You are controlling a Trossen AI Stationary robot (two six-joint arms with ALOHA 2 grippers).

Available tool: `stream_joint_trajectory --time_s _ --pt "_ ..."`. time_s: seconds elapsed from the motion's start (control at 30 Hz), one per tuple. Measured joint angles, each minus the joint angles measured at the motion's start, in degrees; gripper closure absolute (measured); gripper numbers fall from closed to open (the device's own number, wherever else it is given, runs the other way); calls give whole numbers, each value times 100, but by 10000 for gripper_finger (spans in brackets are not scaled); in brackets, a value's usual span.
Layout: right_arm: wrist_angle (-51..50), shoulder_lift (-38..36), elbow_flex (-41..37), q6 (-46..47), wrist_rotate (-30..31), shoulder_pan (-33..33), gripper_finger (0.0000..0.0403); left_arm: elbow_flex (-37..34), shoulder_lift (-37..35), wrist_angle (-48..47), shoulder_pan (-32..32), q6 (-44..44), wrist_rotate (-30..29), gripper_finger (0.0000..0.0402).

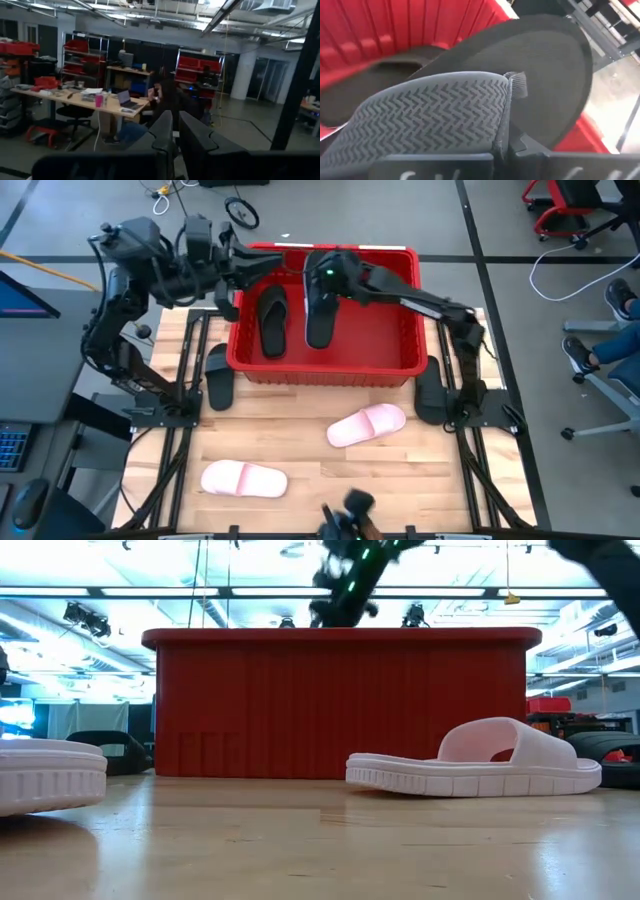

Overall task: Pick and place slides into bin
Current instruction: Put the black slipper into the red bin

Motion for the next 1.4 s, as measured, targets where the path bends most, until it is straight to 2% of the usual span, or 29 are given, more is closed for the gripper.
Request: stream_joint_trajectory --time_s 0.2,0.4,0.67,0.9,1.17,1.4 --pt "888 778 0 -535 -308 -341 403 7 75 -152 43 2 -25 367" --pt "851 1361 0 -551 -817 -592 402 0 221 -249 43 0 -23 376" --pt "1092 1877 2 -546 -1094 -796 397 0 417 -275 43 -174 -23 368" --pt "1374 2121 2 -534 -2036 -816 354 4 601 -301 13 -366 -65 364" --pt "1576 2302 11 -357 -1935 -854 292 7 747 -280 -46 -779 -85 374" --pt "1654 2298 7 -55 -1833 -917 243 0 793 -289 -162 -800 -84 367"
